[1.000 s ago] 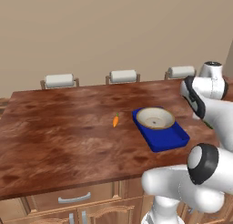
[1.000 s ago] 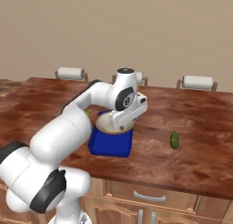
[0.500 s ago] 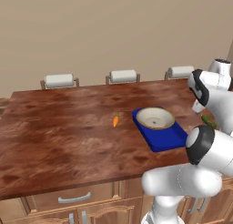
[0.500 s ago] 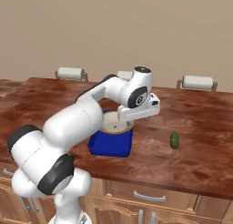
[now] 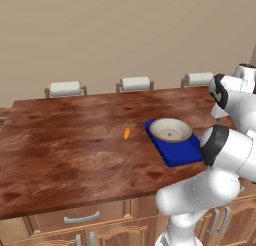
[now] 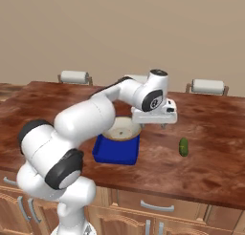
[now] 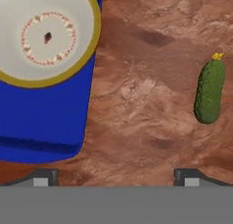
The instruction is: Place the two vegetables and bowl onto the tray for setting up a vegetable dip station.
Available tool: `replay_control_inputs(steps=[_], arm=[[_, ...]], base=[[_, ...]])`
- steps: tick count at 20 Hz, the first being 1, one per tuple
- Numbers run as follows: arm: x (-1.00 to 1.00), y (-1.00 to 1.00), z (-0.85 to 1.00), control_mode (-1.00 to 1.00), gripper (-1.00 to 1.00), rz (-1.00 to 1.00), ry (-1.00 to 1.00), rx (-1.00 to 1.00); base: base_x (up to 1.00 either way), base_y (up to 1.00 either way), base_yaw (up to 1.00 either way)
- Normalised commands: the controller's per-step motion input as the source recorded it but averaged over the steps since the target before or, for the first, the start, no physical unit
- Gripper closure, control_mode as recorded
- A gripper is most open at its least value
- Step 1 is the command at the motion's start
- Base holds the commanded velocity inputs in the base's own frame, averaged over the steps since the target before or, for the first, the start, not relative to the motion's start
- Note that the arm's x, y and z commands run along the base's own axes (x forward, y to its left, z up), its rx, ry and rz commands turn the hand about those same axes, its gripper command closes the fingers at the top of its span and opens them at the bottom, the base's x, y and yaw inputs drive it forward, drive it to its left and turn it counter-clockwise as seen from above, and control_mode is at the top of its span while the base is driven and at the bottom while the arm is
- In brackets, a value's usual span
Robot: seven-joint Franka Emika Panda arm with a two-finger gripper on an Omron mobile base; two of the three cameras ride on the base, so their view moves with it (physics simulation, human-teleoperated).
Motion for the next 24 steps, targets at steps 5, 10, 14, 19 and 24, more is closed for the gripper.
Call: replay_control_inputs(steps=[5, 10, 14, 19, 24], arm=[[0.06, -0.24, -0.17, -1.0, -1.0, -0.28, -0.01, 0.0], [0.11, -0.2, -0.18, -1.0, -1.0, -0.24, 0.0, 0.0], [0.19, -0.31, -0.16, -1.0, -1.0, -0.16, 0.0, 0.0], [0.2, -0.29, -0.15, -1.0, -1.0, -0.11, 0.01, 0.0], [0.22, -0.33, -0.12, -1.0, -1.0, -0.05, 0.09, 0.0]], base=[[0.0, 0.0, 0.0], [0.0, 0.0, 0.0], [0.0, 0.0, 0.0], [0.0, 0.0, 0.0], [0.0, 0.0, 0.0]])
